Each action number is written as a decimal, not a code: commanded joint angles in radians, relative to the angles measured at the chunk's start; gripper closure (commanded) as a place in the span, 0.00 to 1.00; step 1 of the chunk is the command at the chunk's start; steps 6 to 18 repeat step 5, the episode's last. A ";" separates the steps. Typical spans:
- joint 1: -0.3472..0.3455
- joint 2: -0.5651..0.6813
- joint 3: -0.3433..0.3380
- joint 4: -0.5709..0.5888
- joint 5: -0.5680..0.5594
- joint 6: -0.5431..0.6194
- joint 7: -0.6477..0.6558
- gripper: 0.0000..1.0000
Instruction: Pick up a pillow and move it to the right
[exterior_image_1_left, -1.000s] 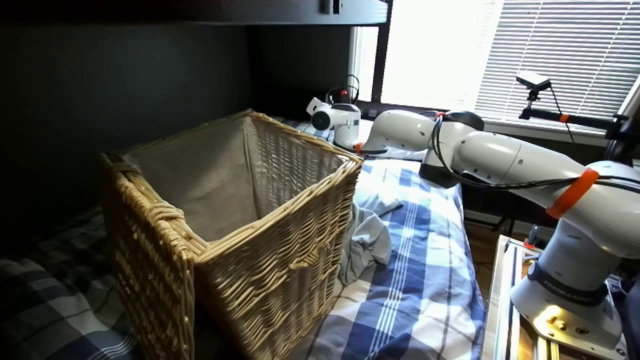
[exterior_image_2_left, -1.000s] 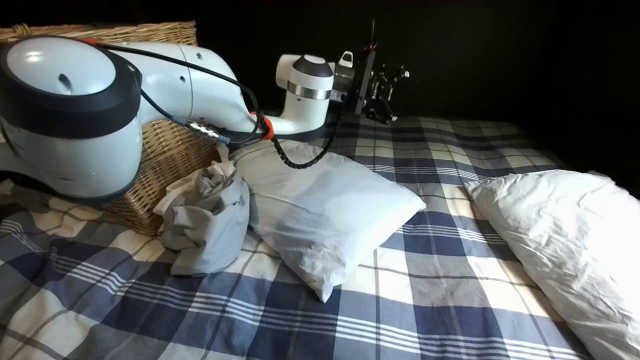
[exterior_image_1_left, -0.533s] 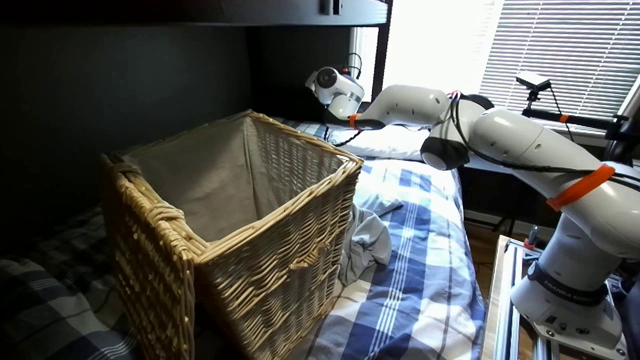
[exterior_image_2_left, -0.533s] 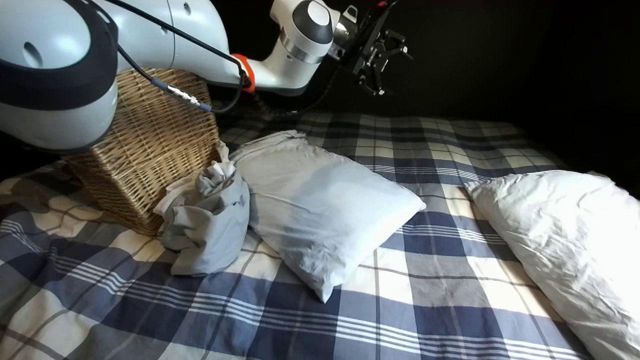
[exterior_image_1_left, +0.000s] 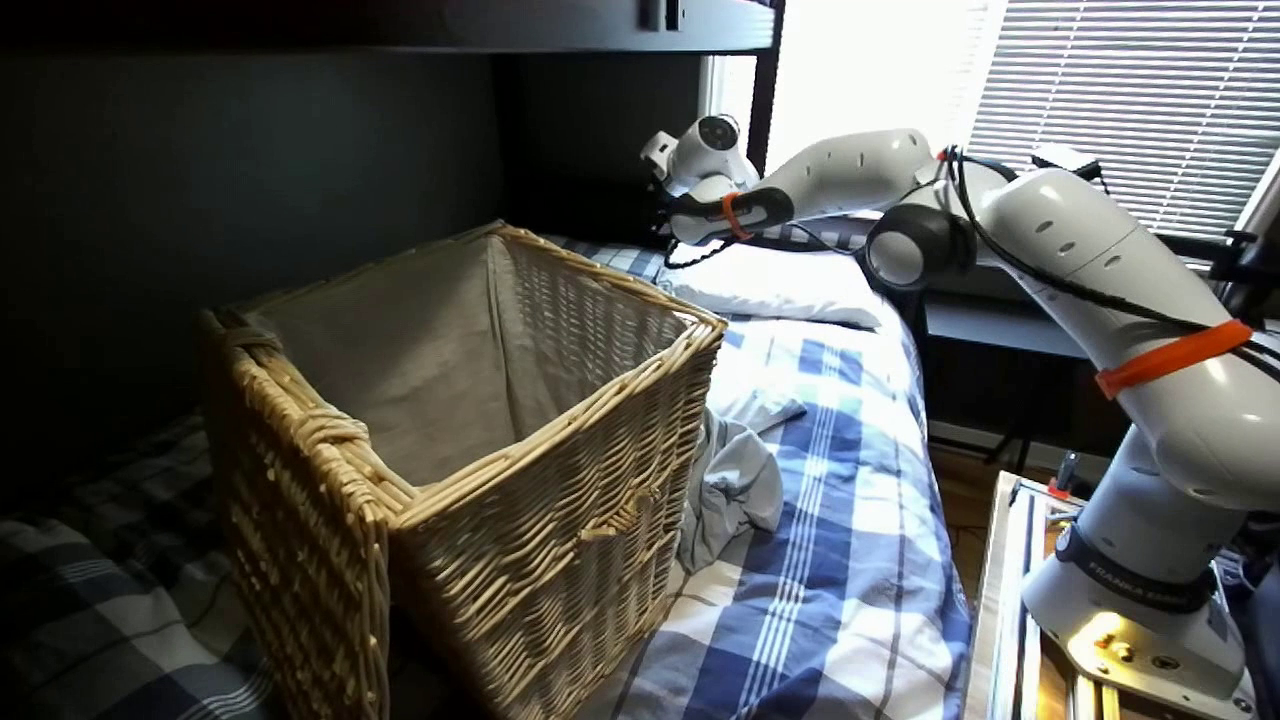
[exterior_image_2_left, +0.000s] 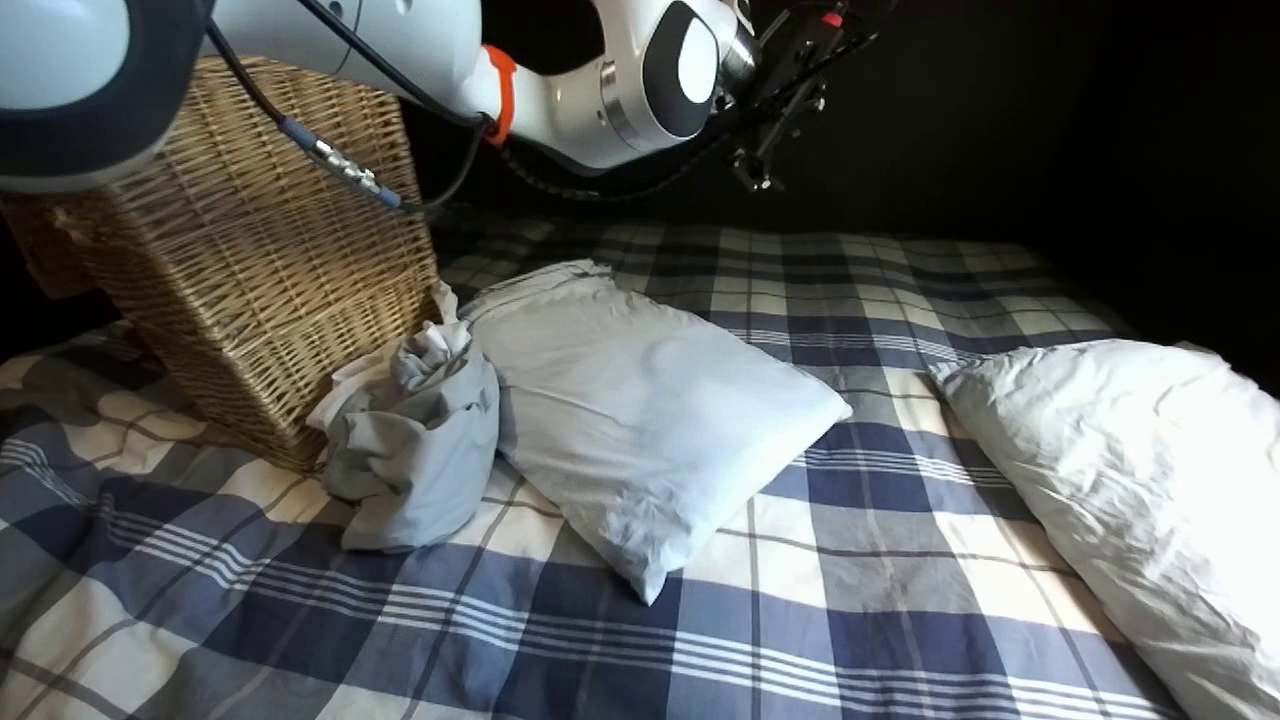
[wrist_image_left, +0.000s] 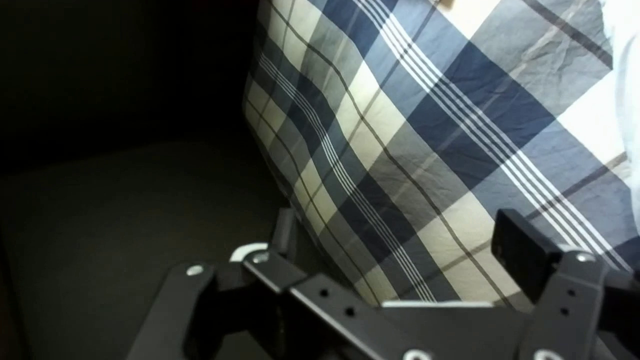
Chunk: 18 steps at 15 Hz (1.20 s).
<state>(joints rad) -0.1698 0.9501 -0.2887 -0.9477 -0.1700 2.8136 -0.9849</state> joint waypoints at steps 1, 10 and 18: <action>-0.012 -0.014 0.022 -0.015 0.001 0.004 -0.019 0.00; -0.006 -0.011 0.011 -0.012 0.001 0.004 -0.011 0.00; -0.006 -0.011 0.011 -0.012 0.001 0.004 -0.011 0.00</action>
